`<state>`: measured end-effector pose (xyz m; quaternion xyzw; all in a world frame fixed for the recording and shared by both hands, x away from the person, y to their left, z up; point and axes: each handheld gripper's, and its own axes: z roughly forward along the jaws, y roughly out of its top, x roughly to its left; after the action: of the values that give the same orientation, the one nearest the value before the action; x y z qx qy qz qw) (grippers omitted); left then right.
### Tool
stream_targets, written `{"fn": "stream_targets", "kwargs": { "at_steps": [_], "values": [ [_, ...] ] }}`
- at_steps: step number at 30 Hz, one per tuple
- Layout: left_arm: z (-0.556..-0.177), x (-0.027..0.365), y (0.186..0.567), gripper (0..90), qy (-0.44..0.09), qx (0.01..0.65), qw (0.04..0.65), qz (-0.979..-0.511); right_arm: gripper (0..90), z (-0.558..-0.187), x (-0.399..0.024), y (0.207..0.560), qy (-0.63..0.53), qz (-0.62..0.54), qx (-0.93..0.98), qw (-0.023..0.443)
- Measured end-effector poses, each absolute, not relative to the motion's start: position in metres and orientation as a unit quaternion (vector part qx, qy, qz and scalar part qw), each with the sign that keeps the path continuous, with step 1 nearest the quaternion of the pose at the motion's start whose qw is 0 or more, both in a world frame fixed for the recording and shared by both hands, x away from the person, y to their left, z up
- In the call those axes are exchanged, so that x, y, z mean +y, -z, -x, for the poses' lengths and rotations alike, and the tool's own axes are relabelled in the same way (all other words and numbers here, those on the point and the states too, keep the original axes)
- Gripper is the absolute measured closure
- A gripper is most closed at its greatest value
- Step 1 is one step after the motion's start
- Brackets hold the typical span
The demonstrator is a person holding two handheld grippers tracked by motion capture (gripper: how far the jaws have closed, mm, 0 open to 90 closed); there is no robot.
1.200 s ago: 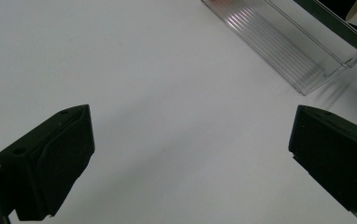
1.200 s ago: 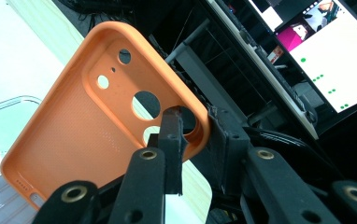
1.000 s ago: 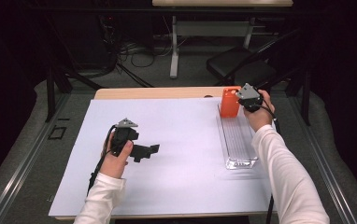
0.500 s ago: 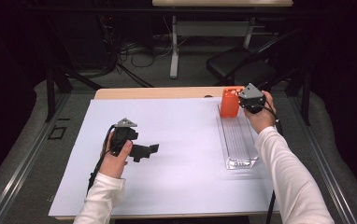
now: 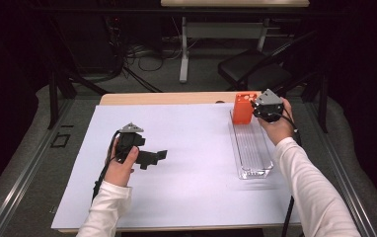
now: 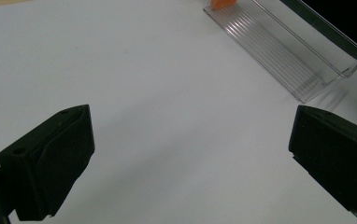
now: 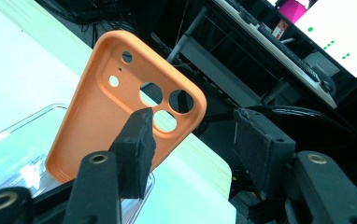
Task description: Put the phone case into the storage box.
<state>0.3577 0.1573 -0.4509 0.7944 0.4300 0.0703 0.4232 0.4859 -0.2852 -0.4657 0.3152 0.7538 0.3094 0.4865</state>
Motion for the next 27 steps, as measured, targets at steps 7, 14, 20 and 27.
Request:
{"fn": "stream_targets", "kwargs": {
  "at_steps": [7,14,20,27],
  "values": [
    [-0.362,0.161,0.451,1.7,-0.065,0.433,0.423,-0.793,46.5,-0.476,-0.286,0.461,-0.314,-0.328,0.754,0.474],
    [-0.363,0.162,0.449,1.7,-0.068,0.433,0.428,-0.790,50.1,-0.467,-0.286,0.457,-0.310,-0.326,0.759,0.471],
    [-0.364,0.162,0.447,1.7,-0.067,0.431,0.432,-0.790,51.1,-0.461,-0.285,0.452,-0.308,-0.330,0.760,0.468],
    [-0.363,0.160,0.446,1.7,-0.065,0.425,0.432,-0.793,44.5,-0.454,-0.279,0.450,-0.313,-0.335,0.759,0.463]
  ]
}}
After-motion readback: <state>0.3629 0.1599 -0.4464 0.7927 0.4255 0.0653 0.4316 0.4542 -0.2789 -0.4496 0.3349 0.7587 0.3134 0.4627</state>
